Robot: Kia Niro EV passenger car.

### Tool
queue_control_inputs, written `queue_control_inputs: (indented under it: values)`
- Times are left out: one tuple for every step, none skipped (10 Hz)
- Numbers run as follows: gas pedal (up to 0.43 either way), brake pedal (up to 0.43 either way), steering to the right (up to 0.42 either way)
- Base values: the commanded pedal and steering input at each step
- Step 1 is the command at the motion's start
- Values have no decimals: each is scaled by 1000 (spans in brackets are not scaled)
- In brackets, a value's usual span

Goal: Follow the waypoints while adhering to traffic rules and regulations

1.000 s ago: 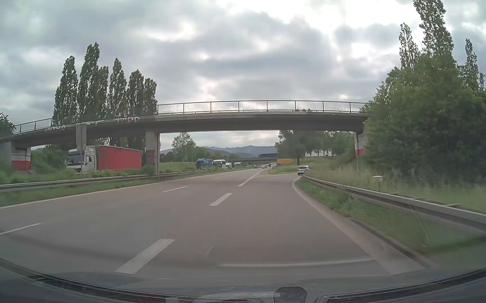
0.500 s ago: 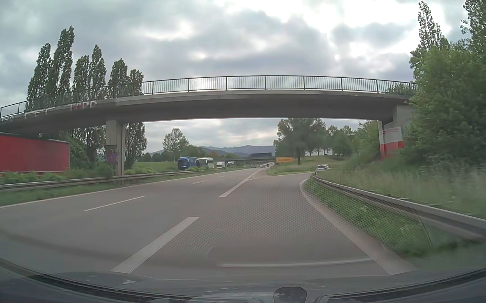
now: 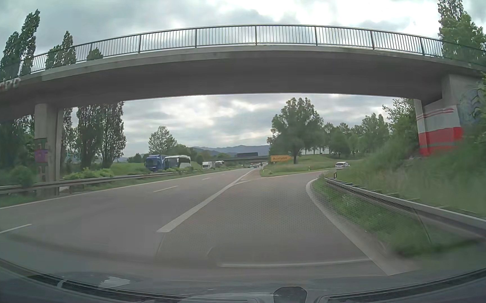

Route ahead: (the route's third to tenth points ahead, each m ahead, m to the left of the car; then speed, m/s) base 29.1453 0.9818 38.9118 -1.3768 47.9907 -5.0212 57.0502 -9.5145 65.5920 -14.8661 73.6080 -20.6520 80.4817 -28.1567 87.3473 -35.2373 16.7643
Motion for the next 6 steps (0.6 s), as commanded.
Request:
queue_control_inputs:
  values:
    - [0, 55, 25]
    - [0, 55, 27]
    - [0, 49, 27]
    - [0, 49, 27]
    - [0, 43, 27]
    - [0, 43, 27]
